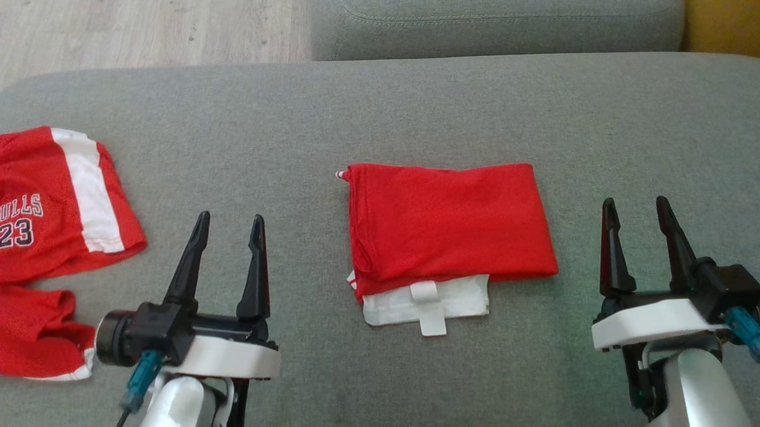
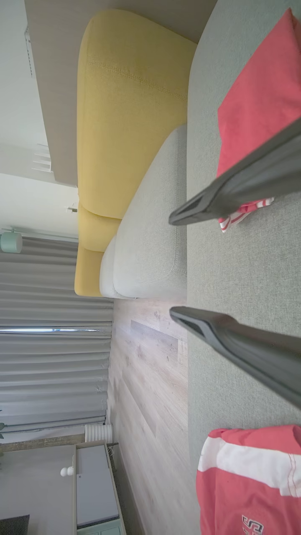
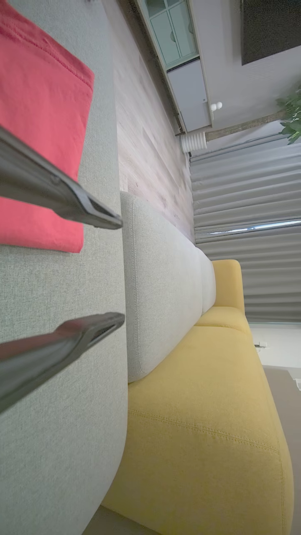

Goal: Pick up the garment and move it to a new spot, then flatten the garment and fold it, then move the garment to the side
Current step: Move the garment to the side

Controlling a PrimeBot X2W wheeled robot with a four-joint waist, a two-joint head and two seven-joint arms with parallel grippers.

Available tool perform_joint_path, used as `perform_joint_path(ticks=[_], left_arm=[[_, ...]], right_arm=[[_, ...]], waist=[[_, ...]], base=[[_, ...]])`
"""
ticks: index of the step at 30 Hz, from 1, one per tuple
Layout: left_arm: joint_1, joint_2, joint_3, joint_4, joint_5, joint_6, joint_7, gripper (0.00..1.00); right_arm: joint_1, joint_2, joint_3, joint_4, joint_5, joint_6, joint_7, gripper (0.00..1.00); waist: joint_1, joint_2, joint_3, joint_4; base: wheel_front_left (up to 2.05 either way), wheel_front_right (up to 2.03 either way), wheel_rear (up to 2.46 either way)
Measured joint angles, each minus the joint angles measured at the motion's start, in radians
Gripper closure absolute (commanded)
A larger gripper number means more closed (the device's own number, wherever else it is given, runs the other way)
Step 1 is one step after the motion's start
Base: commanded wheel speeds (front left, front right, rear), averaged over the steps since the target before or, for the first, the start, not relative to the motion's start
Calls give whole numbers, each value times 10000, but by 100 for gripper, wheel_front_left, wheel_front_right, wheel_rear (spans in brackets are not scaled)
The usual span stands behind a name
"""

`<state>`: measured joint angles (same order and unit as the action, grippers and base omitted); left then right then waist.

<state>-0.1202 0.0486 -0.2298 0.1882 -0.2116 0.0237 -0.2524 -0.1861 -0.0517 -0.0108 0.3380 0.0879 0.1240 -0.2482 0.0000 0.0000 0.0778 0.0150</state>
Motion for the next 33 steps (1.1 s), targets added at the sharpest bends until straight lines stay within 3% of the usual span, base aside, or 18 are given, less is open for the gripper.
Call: perform_joint_path(ticks=[11,24,31,32,33], left_arm=[[-130,0,-198,-19,0,-23,0,0],[-688,-6,-606,-13,-2,-27,0,0],[-906,-8,-673,-17,-104,40,0,0],[-908,-8,-686,-17,-104,40,0,0],[-910,-8,-698,-17,-104,42,0,0]], right_arm=[[-177,13,-155,460,-483,0,487,0],[-1929,10,244,3684,575,0,1448,0],[-2862,-169,650,4817,945,0,1534,0],[-2948,-201,752,4922,1003,0,1532,27],[-3006,-224,836,5009,1080,-2,1528,100]], waist=[[0,0,407,310],[1,0,1365,1119],[1,0,1610,1296],[0,0,1625,1300],[0,0,1633,1297]], base=[[0,0,0],[0,0,0],[0,0,0],[0,0,0],[0,0,0]])
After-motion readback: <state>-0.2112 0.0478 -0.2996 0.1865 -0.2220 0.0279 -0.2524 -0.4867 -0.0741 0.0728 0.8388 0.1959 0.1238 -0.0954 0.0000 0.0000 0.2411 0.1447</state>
